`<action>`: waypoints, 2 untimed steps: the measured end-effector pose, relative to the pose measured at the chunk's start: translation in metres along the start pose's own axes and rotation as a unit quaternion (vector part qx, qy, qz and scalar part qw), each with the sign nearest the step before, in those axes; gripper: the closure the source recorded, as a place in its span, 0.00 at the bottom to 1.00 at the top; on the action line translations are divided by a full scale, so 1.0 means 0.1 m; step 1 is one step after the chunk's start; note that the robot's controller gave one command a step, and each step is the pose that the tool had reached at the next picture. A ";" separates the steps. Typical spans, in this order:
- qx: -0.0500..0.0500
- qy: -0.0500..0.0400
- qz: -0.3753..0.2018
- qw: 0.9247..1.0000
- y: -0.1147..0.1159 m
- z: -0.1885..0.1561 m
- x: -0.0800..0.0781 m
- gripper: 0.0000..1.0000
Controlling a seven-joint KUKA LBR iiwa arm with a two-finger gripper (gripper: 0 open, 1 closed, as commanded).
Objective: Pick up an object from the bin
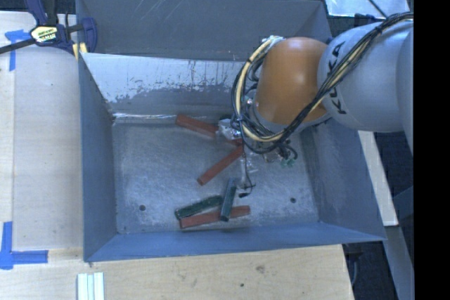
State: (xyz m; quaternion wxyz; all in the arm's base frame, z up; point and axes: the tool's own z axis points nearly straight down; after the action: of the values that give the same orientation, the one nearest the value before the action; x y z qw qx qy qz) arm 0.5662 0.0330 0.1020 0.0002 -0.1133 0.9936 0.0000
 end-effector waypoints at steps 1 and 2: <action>0.001 -0.003 -0.029 1.000 0.00 -0.13 -0.22 0.00; 0.000 -0.001 -0.061 0.998 0.06 0.31 -0.19 0.00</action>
Offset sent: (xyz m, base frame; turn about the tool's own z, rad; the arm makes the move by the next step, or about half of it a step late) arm 0.0155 0.0103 -0.0320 -0.1233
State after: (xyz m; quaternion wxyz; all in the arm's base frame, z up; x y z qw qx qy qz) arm 0.5835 0.0430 0.0712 0.0014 -0.1739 0.9848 0.0002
